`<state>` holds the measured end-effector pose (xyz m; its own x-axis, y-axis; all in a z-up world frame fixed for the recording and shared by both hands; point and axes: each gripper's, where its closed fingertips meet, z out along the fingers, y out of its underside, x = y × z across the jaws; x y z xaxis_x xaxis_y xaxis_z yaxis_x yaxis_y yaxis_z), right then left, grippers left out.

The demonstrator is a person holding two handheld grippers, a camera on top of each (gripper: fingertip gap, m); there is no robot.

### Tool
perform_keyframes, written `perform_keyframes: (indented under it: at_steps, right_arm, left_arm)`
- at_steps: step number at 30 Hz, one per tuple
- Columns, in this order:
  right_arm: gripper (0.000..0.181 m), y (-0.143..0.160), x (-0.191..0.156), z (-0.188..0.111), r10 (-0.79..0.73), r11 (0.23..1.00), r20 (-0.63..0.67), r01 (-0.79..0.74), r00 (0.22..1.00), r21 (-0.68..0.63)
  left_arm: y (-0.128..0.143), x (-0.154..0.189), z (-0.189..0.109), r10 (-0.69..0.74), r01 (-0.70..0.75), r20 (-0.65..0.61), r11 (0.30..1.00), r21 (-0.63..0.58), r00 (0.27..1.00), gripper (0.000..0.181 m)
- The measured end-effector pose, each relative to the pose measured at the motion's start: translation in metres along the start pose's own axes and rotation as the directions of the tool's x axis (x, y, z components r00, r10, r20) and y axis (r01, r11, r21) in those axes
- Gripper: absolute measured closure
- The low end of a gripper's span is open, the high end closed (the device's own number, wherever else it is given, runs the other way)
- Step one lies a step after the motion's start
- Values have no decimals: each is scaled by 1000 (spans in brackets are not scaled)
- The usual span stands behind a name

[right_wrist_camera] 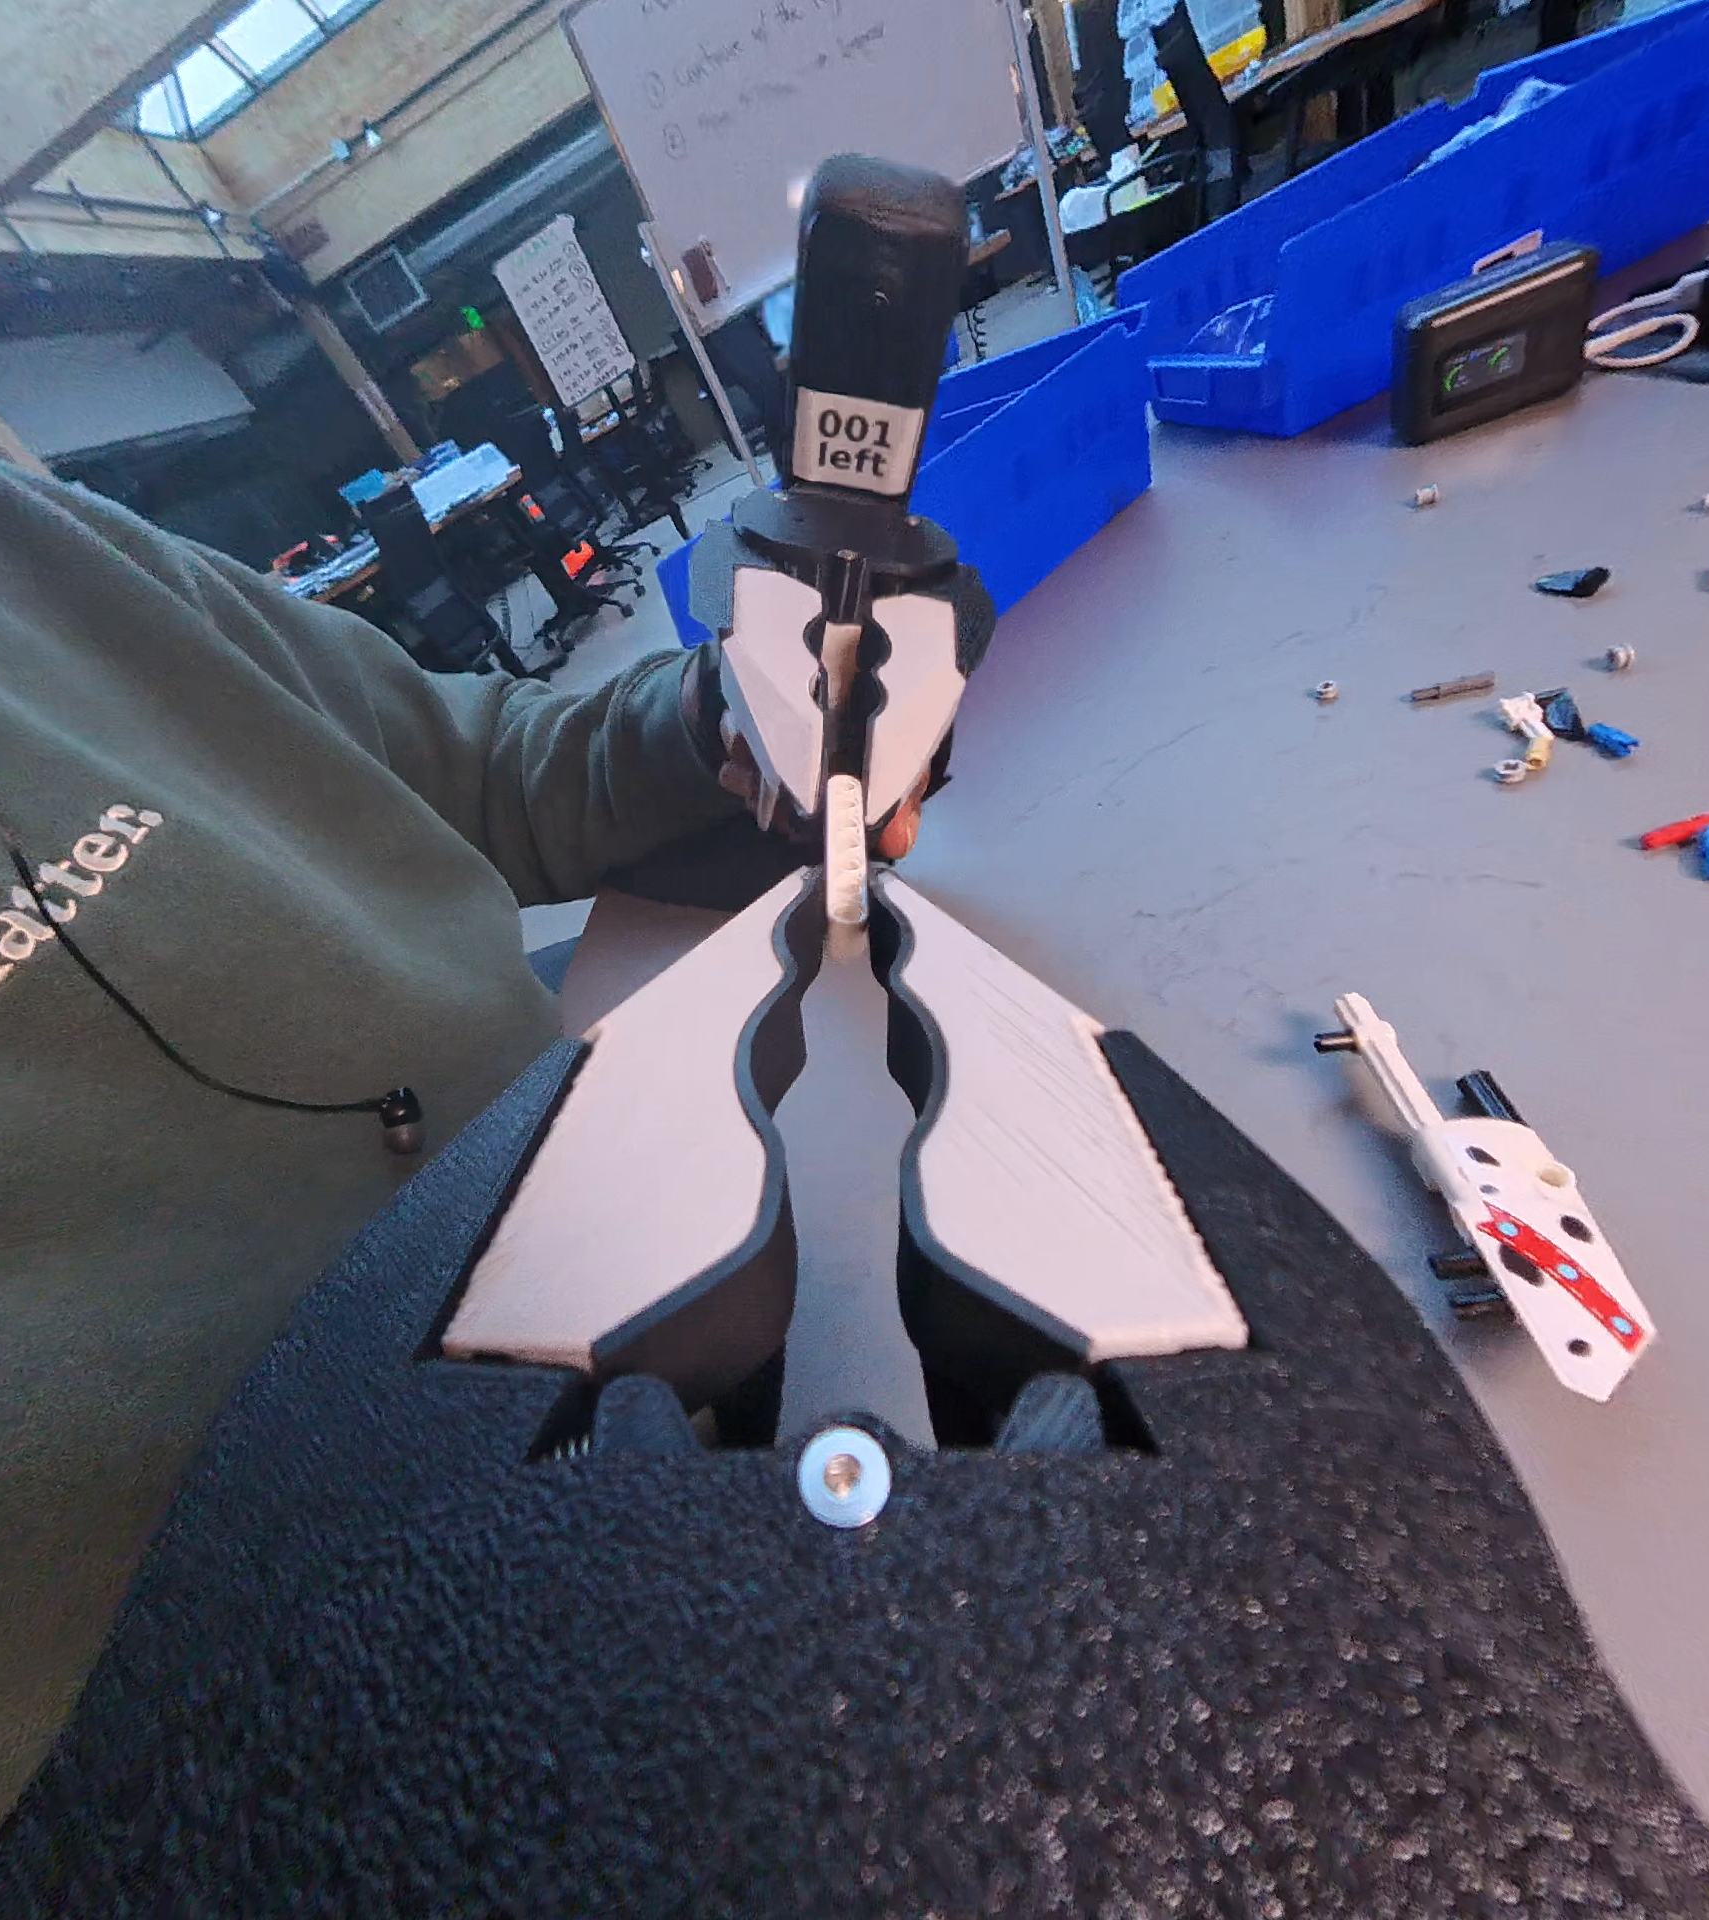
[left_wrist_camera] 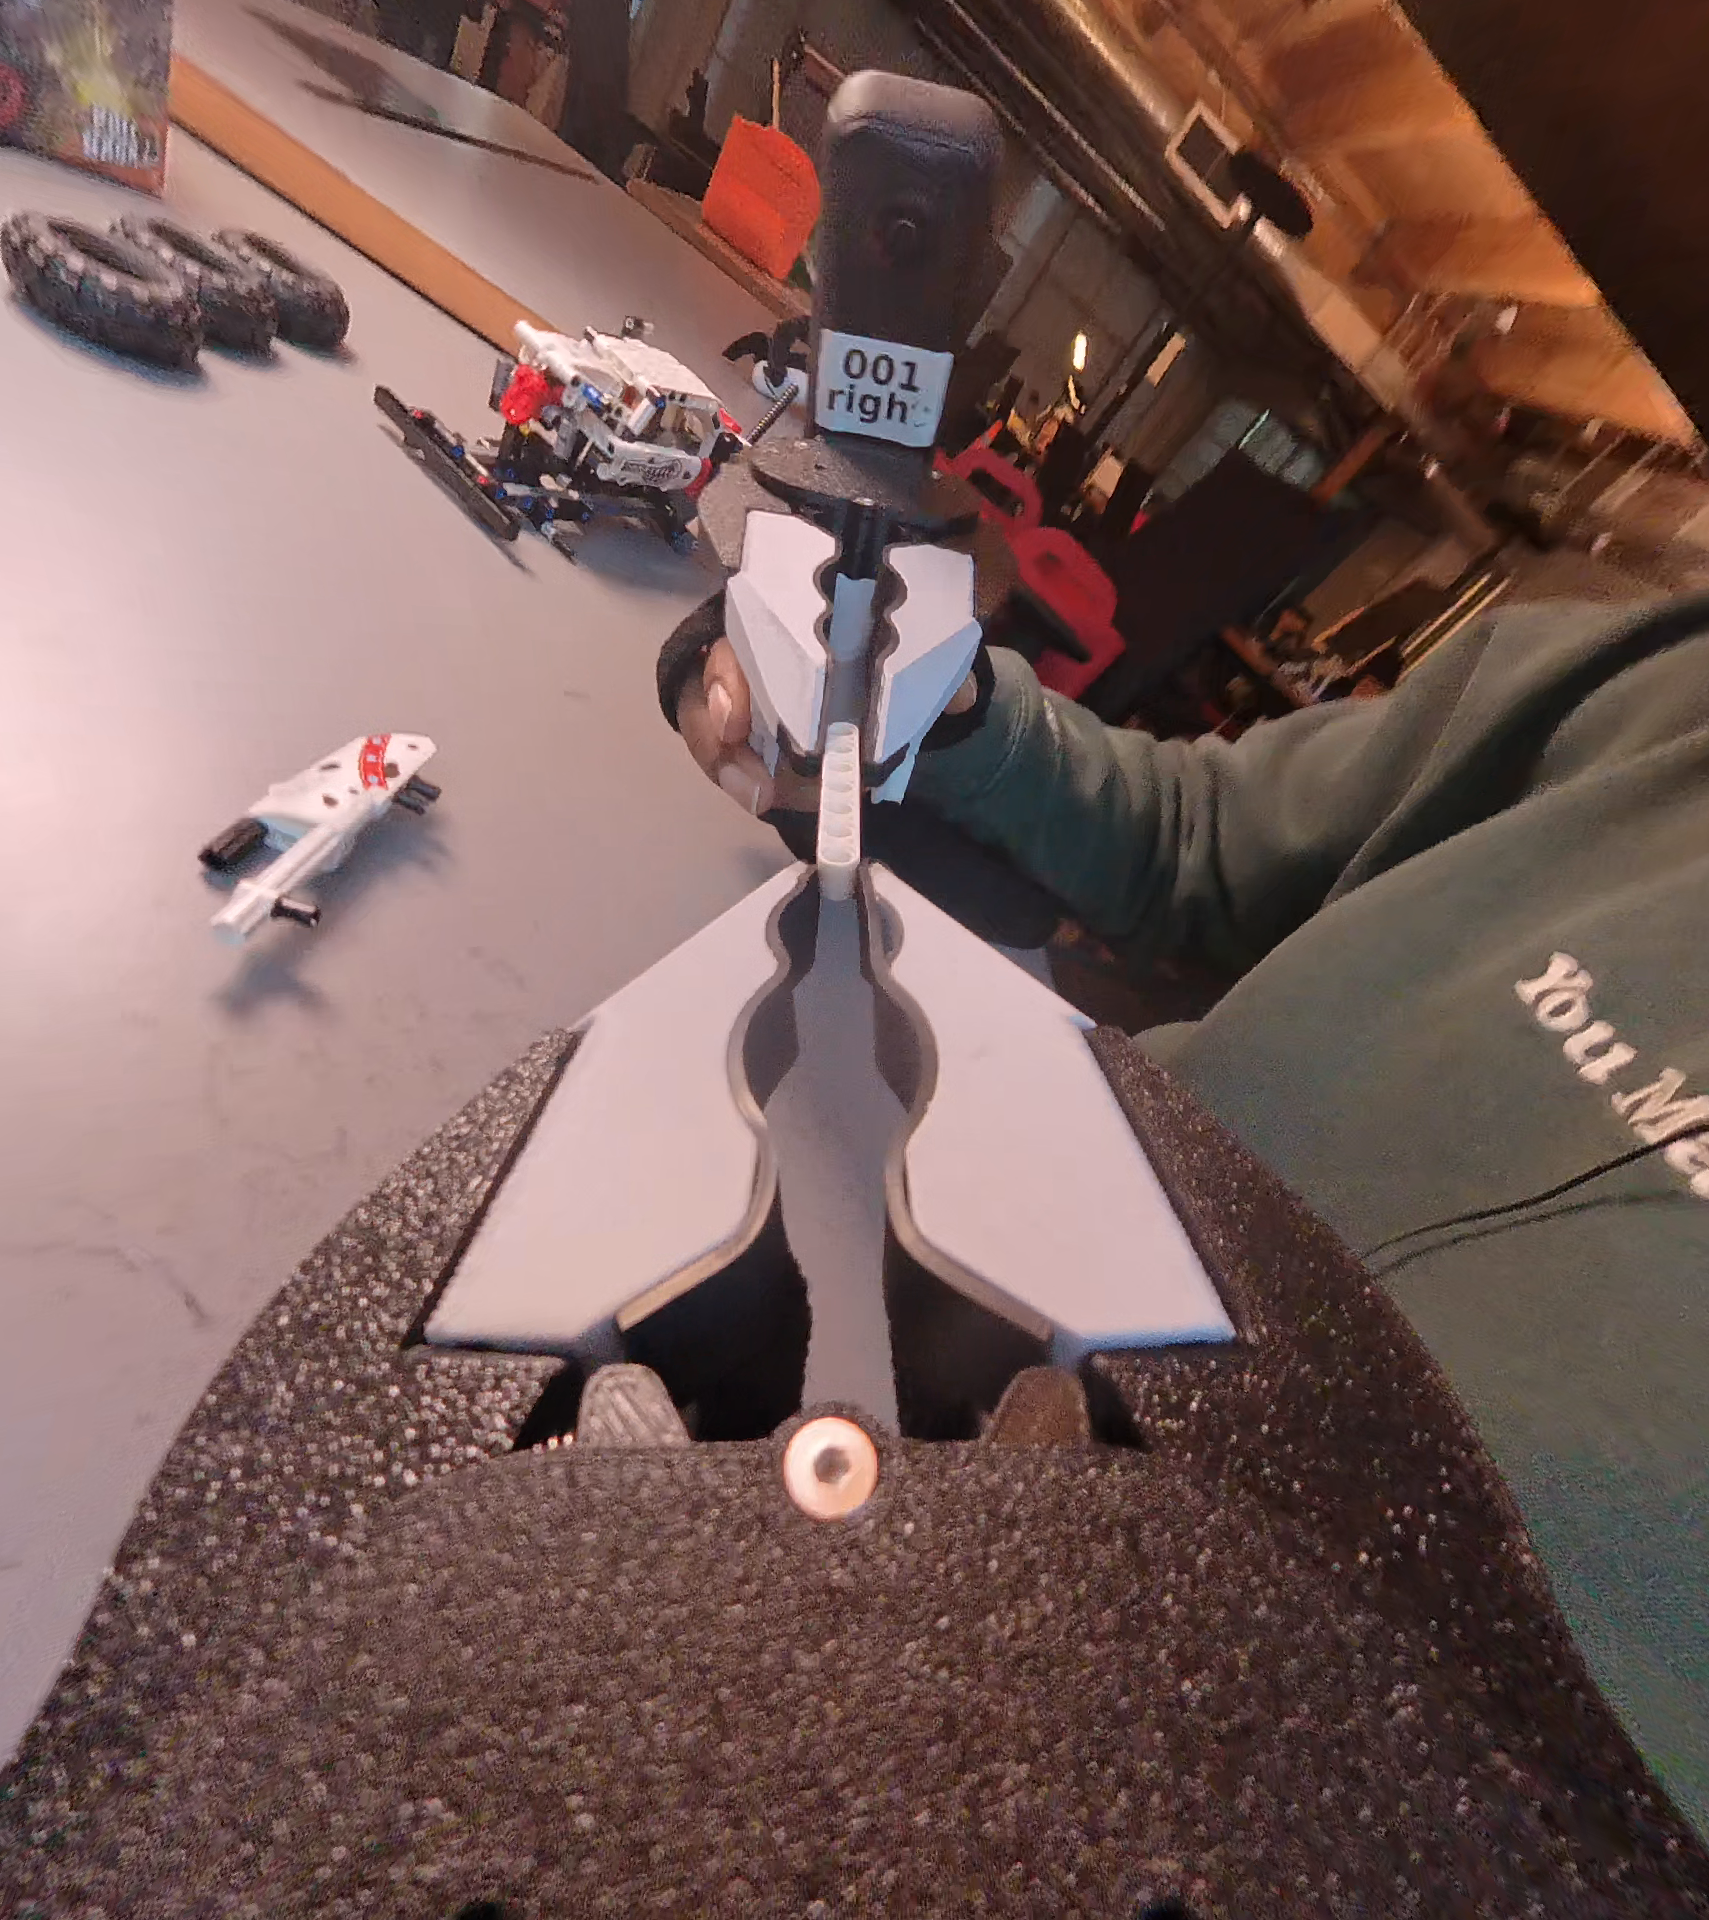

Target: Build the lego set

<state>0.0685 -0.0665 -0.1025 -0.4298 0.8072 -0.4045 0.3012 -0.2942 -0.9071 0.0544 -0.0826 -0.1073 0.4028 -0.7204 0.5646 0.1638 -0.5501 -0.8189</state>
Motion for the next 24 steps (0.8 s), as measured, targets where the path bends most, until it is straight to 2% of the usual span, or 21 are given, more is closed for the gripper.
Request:
perform_keyframes:
  at_steps: [2, 3, 4, 6, 8, 12, 18, 24]
  right_arm:
    - [174, -2, 14, -7, 36, 999, -58, -35, 998, 9]
    - [181, -4, 25, -15, 45, 999, -113, -43, 993, 23]
    - [181, -3, 43, -27, 32, 999, -219, -29, 975, 17]
    - [181, 5, 65, -48, -73, 997, -378, 52, 923, -64]
    - [181, 8, 67, -51, -130, 990, -427, 97, 895, -100]
    - [181, 13, 73, -39, -210, 974, -544, 127, 812, -186]
    - [181, 27, 69, 0, -318, 939, -659, 129, 682, -319]
    - [181, 27, 73, 22, -334, 937, -778, 97, 532, -336]
  left_arm:
    - [-3, -9, -4, -140, 142, -32, 989, 43, 990, 175]
    - [-6, -13, -9, -185, 188, -46, 980, 66, 982, 175]
    - [-10, -18, -15, -225, 230, -56, 968, 99, 973, 175]
    - [-15, -32, -24, -269, 269, -24, 952, 145, 963, 175]
    - [-18, -40, -27, -297, 293, -3, 941, 170, 955, 175]
    - [-19, -57, -29, -344, 325, 54, 921, 213, 938, 175]
    - [-21, -73, -35, -394, 350, 123, 895, 276, 911, 175]
    - [-22, -80, -35, -431, 373, 136, 872, 316, 892, 175]
